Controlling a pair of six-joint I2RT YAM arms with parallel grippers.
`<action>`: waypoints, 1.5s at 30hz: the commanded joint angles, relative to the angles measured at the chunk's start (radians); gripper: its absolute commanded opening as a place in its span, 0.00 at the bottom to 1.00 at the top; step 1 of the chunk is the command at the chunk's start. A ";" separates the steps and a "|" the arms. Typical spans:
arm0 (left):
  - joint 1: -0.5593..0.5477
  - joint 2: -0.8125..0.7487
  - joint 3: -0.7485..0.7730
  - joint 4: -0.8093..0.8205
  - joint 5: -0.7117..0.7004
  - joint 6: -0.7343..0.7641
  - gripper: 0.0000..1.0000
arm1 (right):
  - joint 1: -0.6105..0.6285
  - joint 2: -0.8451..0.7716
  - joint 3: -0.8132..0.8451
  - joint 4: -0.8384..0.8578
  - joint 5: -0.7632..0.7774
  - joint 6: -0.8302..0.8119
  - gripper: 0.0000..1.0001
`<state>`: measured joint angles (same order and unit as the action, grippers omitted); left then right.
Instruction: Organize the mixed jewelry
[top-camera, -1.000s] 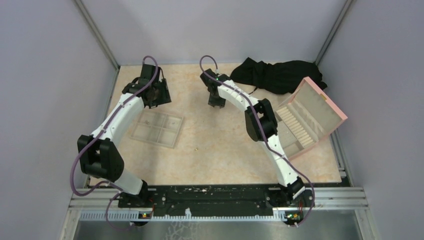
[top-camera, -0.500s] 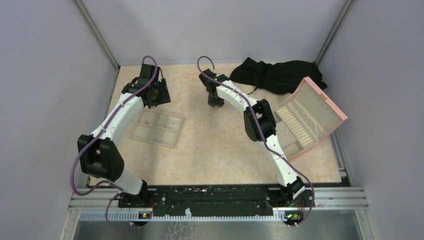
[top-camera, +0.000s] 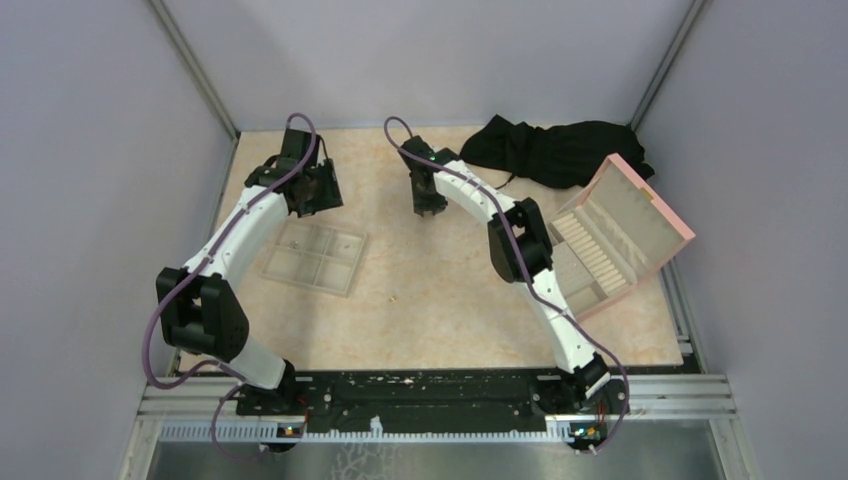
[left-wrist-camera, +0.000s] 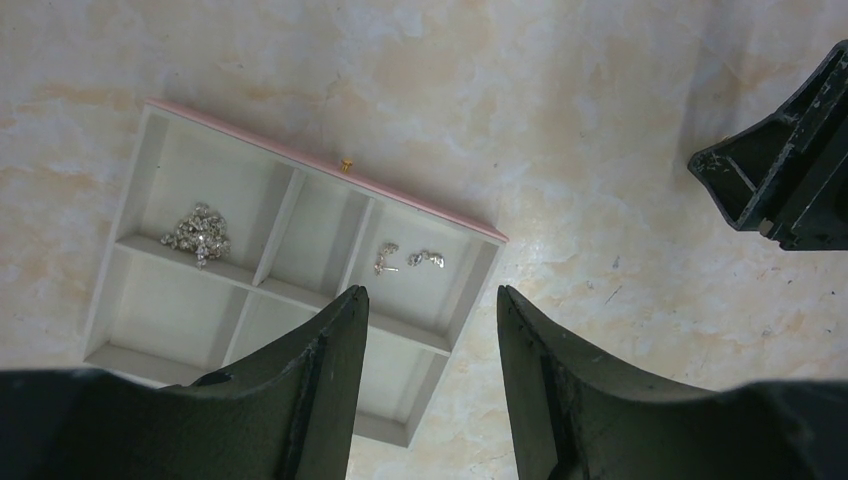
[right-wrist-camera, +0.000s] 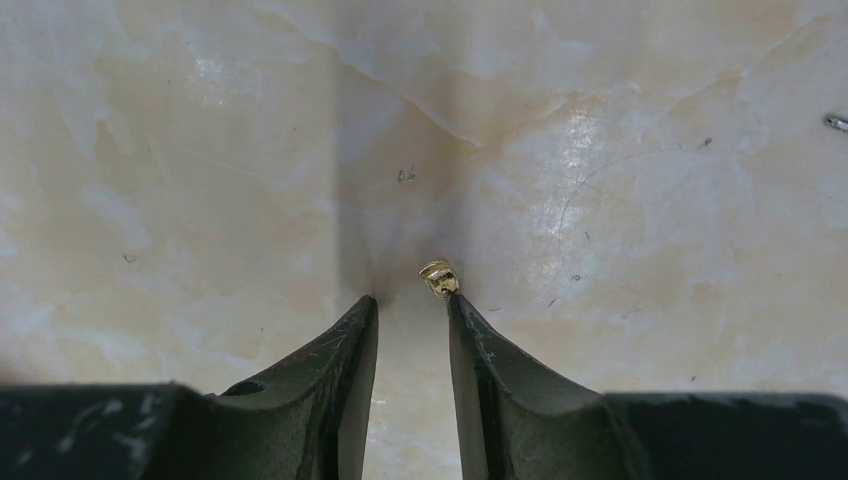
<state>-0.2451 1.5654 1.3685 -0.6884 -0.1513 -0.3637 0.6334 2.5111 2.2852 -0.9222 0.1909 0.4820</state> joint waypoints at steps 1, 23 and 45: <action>0.006 -0.004 -0.020 0.013 0.016 0.000 0.57 | -0.017 0.009 -0.009 0.027 -0.053 -0.109 0.34; 0.009 -0.011 -0.026 0.009 0.033 -0.012 0.57 | -0.050 0.040 -0.007 0.045 -0.168 -0.314 0.27; 0.009 -0.029 -0.039 0.012 0.050 -0.017 0.57 | -0.040 0.094 0.029 0.053 -0.148 -0.308 0.23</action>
<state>-0.2440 1.5650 1.3376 -0.6880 -0.1181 -0.3737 0.5823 2.5298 2.3062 -0.8749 0.0551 0.1825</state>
